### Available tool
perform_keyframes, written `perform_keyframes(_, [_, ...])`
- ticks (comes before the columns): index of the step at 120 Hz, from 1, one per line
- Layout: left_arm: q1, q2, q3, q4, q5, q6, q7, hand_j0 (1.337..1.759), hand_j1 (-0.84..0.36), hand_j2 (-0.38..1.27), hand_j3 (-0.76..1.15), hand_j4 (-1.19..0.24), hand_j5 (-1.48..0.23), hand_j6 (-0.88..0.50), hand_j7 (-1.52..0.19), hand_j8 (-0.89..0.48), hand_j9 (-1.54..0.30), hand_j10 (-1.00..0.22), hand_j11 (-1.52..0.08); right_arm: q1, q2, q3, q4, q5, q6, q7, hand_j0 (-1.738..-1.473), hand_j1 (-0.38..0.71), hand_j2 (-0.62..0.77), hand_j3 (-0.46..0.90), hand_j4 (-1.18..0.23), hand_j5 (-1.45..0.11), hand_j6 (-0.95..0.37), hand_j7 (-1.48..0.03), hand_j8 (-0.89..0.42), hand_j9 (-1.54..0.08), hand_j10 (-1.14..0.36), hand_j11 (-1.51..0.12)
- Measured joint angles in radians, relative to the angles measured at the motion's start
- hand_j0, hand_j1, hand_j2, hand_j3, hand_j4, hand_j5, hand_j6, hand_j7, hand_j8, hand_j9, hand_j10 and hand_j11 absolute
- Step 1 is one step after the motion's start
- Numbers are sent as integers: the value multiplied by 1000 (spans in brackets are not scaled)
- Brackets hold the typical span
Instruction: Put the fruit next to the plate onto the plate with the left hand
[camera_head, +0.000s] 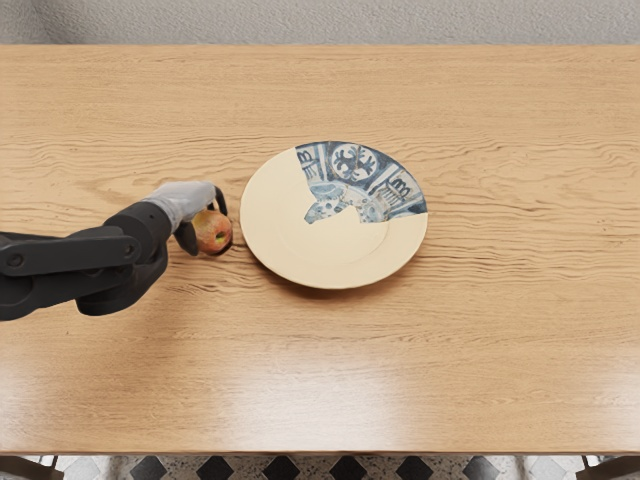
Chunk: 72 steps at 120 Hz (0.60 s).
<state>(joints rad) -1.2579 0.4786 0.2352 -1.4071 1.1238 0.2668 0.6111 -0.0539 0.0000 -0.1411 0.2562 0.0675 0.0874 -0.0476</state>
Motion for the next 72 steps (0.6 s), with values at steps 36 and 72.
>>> perform_keyframes(36, [12, -6, 0, 0, 1, 0, 0, 1657, -210, 103, 0, -473, -634, -394, -637, -488, -637, -488, -636, 0, 0, 0, -2, 0, 0, 0, -1658, -333, -3, 0, -13, -17, -13, -17, -13, -17, -13, -17])
perform_keyframes(72, [12, 2, -5, -1, -10, -1, -1, 1655, -211, 96, 0, -447, -718, -343, -723, -465, -721, -535, -722, 0, 0, 0, -2, -1, 0, 0, -1658, -333, -3, 0, -13, -17, -13, -17, -13, -17, -13, -17])
